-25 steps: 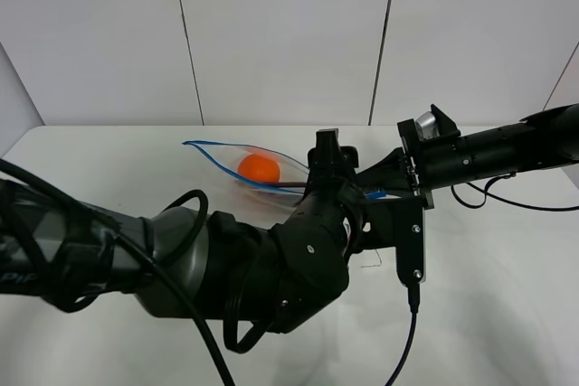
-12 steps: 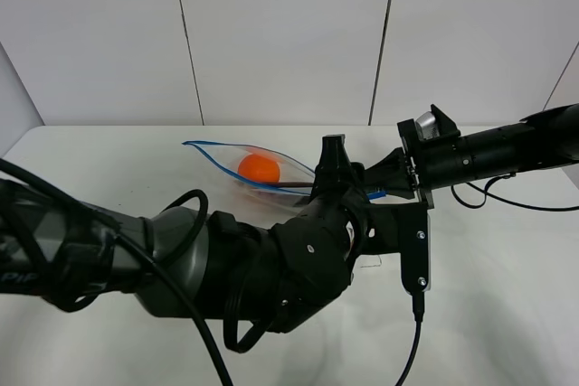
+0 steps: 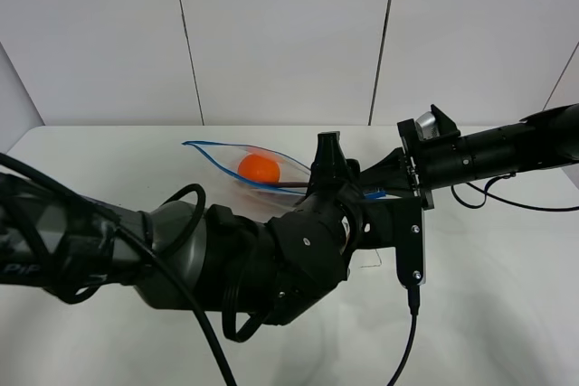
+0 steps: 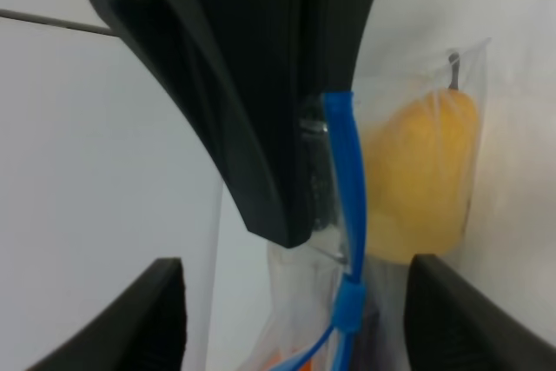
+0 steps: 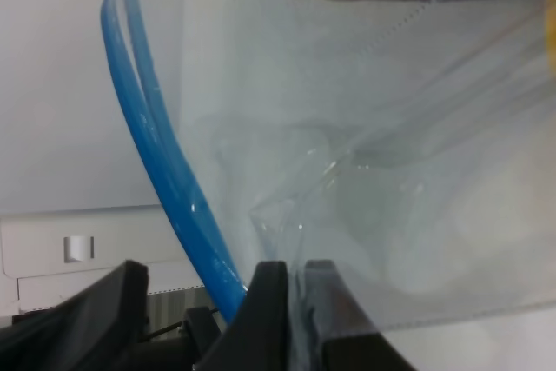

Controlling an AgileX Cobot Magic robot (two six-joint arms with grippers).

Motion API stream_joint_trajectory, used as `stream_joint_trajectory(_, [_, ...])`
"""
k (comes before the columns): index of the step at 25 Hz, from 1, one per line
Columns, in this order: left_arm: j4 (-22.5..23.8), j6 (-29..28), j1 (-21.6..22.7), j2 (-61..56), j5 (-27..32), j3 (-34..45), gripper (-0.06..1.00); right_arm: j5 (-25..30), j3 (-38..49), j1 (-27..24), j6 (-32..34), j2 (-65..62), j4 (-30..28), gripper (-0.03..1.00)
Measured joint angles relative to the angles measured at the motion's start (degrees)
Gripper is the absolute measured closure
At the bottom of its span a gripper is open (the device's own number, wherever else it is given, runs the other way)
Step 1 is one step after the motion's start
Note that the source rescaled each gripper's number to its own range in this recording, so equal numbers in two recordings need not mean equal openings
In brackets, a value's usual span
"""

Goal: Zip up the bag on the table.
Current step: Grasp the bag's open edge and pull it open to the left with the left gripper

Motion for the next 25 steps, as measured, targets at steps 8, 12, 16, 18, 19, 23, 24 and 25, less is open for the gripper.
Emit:
stream_joint_trajectory(8, [0.00,0.00,0.00,0.00,-0.42,0.00,0.53,0.00,0.00,0.00,0.00,0.00,0.00,0.97])
stream_joint_trajectory(12, [0.00,0.00,0.00,0.00,-0.66,0.00,0.54,0.00,0.00,0.00,0.02,0.00,0.00,0.97])
stream_joint_trajectory(16, [0.00,0.00,0.21,0.00,-0.66,0.00,0.54,0.00,0.00,0.00,0.02,0.00,0.00,0.97])
stream_joint_trajectory(18, [0.00,0.00,0.38,0.00,-0.66,0.00,0.54,0.00,0.00,0.00,0.02,0.00,0.00,0.97])
stream_joint_trajectory(19, [0.00,0.00,0.40,0.00,-0.66,0.00,0.55,0.00,0.00,0.00,0.02,0.00,0.00,0.97])
stream_joint_trajectory(23, [0.00,0.00,0.51,0.00,-0.78,0.00,0.65,0.00,0.00,0.00,0.02,0.00,0.06,0.97])
stream_joint_trajectory(24, [0.00,0.00,0.51,0.00,-0.79,0.00,0.67,0.00,0.00,0.00,0.02,0.00,0.11,0.97])
stream_joint_trajectory(25, [0.00,0.00,0.51,0.00,-0.83,0.00,0.68,0.00,0.00,0.00,0.02,0.00,0.11,0.97])
